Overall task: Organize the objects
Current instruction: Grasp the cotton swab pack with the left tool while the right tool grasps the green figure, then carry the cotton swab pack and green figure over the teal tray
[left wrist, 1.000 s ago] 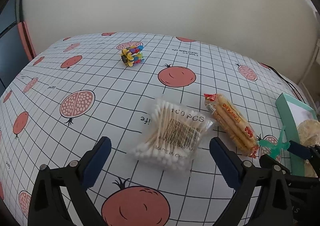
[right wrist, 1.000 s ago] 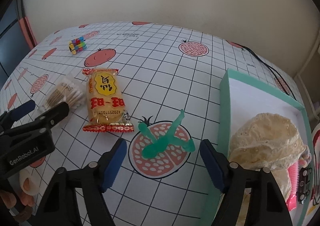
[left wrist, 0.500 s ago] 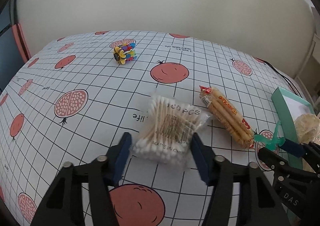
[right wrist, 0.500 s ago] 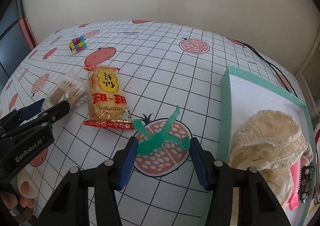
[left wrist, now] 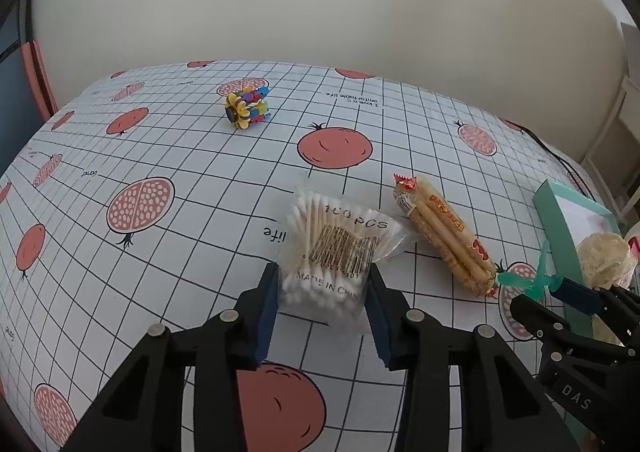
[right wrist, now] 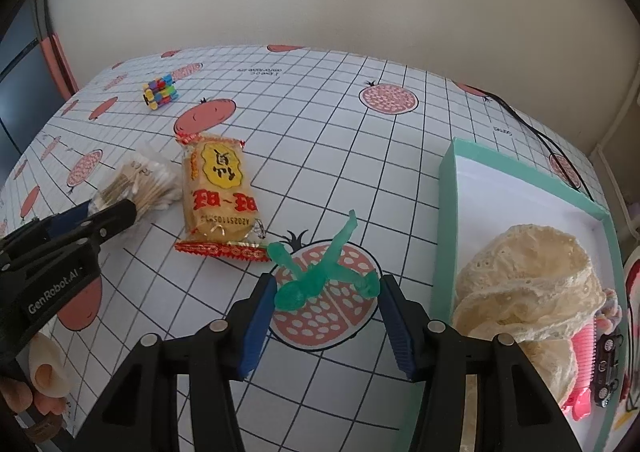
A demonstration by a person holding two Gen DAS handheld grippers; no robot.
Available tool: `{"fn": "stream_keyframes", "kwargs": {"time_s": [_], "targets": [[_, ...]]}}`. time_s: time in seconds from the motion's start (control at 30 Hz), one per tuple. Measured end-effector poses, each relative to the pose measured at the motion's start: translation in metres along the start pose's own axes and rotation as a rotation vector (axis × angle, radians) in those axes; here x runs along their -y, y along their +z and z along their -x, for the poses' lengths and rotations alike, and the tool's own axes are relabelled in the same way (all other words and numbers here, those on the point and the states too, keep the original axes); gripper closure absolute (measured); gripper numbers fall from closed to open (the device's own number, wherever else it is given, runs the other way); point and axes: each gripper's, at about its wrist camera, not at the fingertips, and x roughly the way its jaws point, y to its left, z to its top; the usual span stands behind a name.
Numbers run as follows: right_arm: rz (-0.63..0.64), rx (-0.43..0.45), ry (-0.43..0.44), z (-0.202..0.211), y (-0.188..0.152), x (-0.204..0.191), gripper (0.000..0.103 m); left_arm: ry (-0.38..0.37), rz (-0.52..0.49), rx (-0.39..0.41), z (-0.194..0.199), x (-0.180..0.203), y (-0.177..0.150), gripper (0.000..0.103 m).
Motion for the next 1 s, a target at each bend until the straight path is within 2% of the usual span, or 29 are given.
{"fn": "stream_keyframes", "kwargs": {"time_s": [0.53,1.0], "targets": [[-0.018,0.087,0.02,0.034,0.014,0.006,0.048,-0.025,0.028,0.082,0.031,-0.002,0.013,0.061],[-0.078,0.188,0.027,0.078,0.026,0.033,0.048,-0.084,-0.005,0.213,0.086,0.029,0.032,0.061]]}}
